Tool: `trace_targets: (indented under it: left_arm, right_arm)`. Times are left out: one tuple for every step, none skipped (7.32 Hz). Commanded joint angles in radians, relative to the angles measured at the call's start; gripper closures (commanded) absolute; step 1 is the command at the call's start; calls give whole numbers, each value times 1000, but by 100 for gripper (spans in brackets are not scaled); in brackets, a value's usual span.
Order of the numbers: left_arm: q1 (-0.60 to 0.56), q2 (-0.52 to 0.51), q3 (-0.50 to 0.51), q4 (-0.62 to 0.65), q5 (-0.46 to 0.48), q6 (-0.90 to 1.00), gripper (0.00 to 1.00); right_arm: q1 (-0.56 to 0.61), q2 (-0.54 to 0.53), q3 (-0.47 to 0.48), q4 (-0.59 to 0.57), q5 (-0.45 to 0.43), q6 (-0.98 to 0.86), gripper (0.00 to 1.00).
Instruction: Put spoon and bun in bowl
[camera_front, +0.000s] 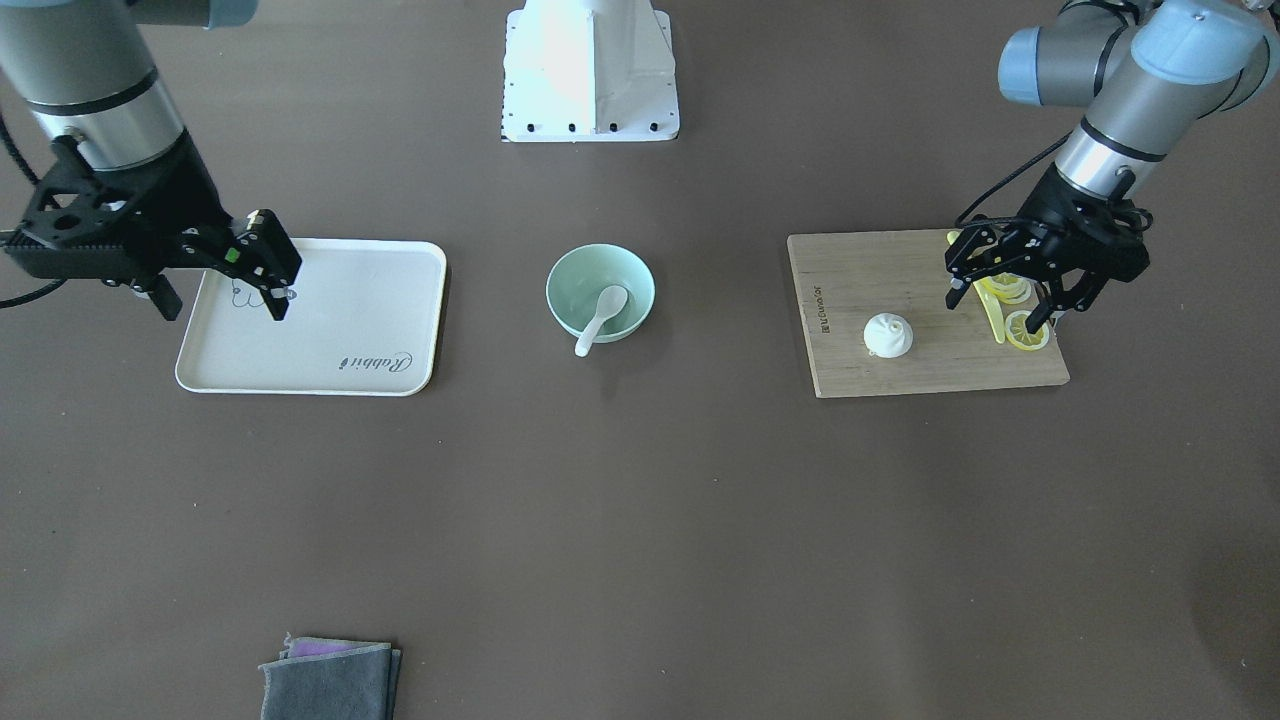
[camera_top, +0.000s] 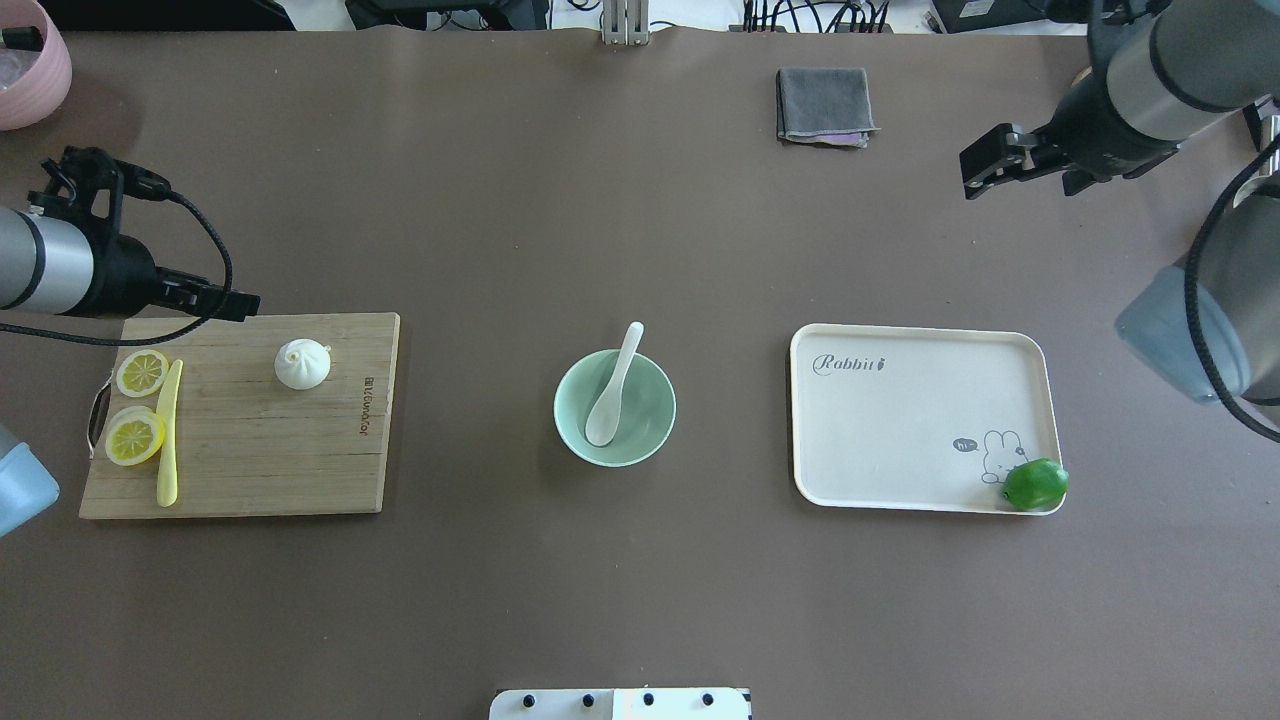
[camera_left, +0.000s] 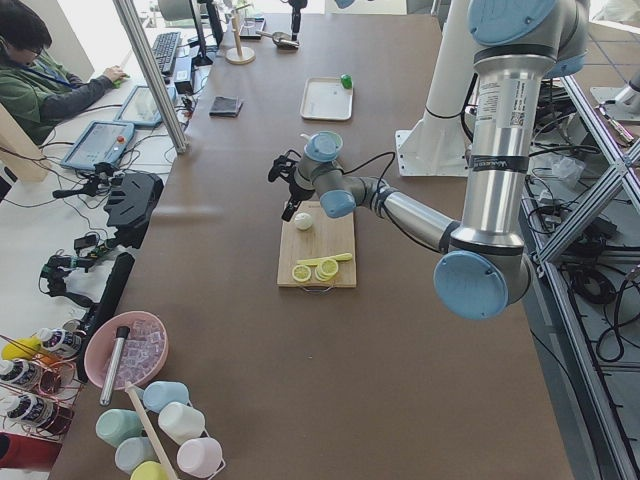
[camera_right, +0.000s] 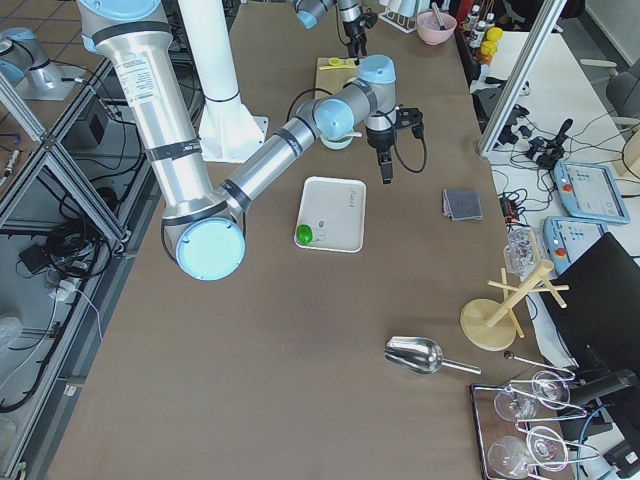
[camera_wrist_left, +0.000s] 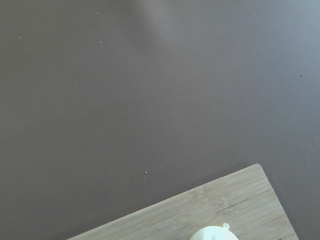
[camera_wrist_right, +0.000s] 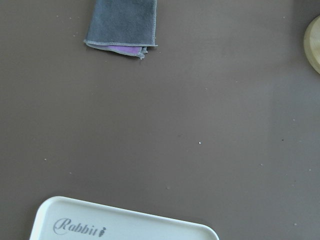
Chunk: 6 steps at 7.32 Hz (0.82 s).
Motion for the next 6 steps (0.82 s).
trace_targets:
  left_arm:
    - [81, -23, 25, 1, 51, -39, 8]
    - [102, -23, 45, 0, 94, -41, 15]
    - [105, -23, 57, -1, 99, -40, 23]
    - [106, -23, 67, -1, 99, -38, 24]
    - [106, -23, 68, -1, 99, -38, 32]
    - [112, -24, 77, -1, 99, -38, 44]
  right_arm:
    - [90, -75, -4, 3, 60, -176, 0]
    - [93, -80, -4, 3, 60, -181, 0]
    - [93, -80, -4, 3, 60, -178, 0]
    - [93, -81, -4, 3, 60, -178, 0]
    - [93, -81, -3, 5, 59, -180, 0]
    - [91, -81, -4, 5, 58, -177, 0]
